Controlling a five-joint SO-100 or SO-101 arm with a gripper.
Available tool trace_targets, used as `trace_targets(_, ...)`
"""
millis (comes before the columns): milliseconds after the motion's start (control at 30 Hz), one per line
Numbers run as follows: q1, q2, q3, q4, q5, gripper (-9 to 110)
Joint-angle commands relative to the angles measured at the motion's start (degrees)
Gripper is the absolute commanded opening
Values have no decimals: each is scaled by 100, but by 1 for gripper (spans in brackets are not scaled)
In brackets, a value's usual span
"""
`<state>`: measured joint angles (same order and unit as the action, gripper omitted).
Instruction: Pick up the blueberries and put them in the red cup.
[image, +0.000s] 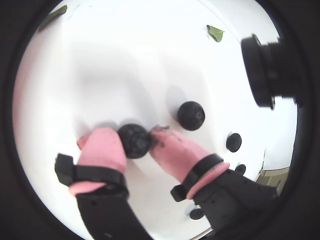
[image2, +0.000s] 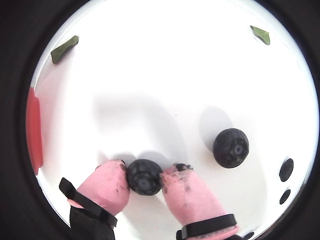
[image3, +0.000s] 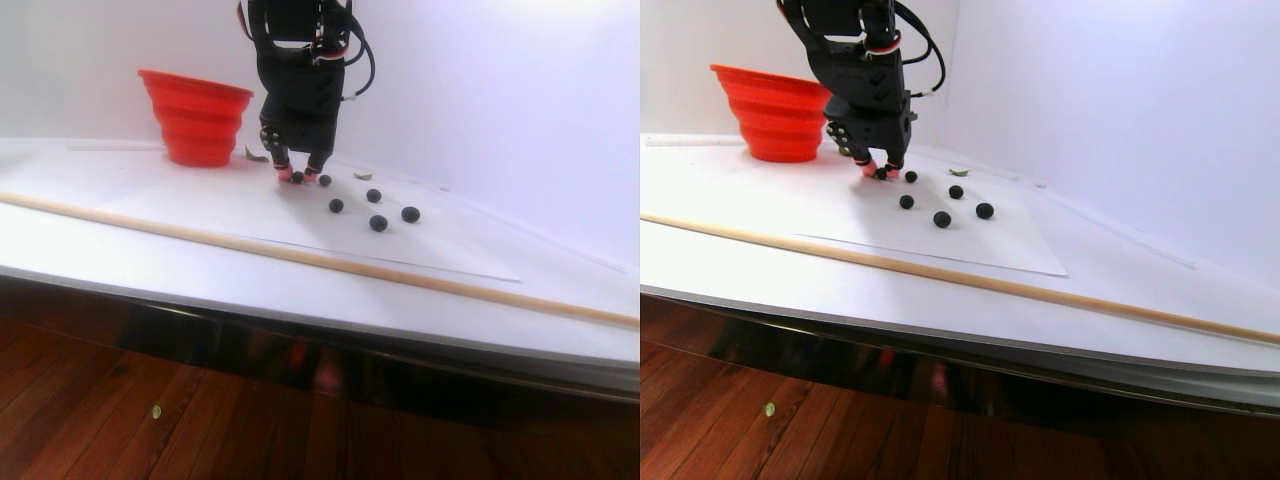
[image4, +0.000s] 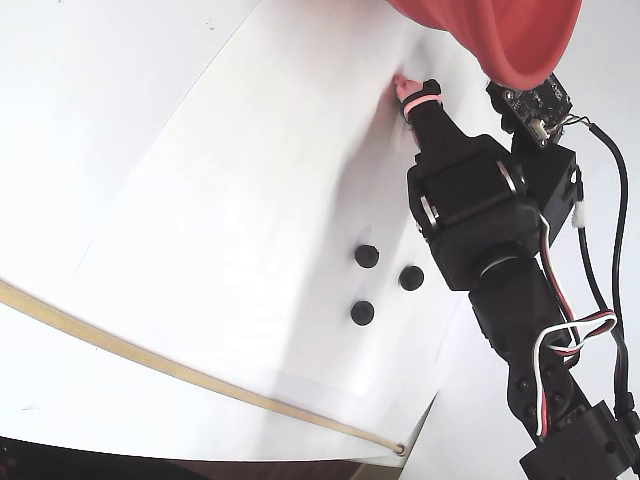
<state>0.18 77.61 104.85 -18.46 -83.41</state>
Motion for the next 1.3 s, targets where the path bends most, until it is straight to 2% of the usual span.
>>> trace_targets(0,35,615,-18,-158,-44,11)
trace_targets(1267,-255,2505,870,554,-211,11)
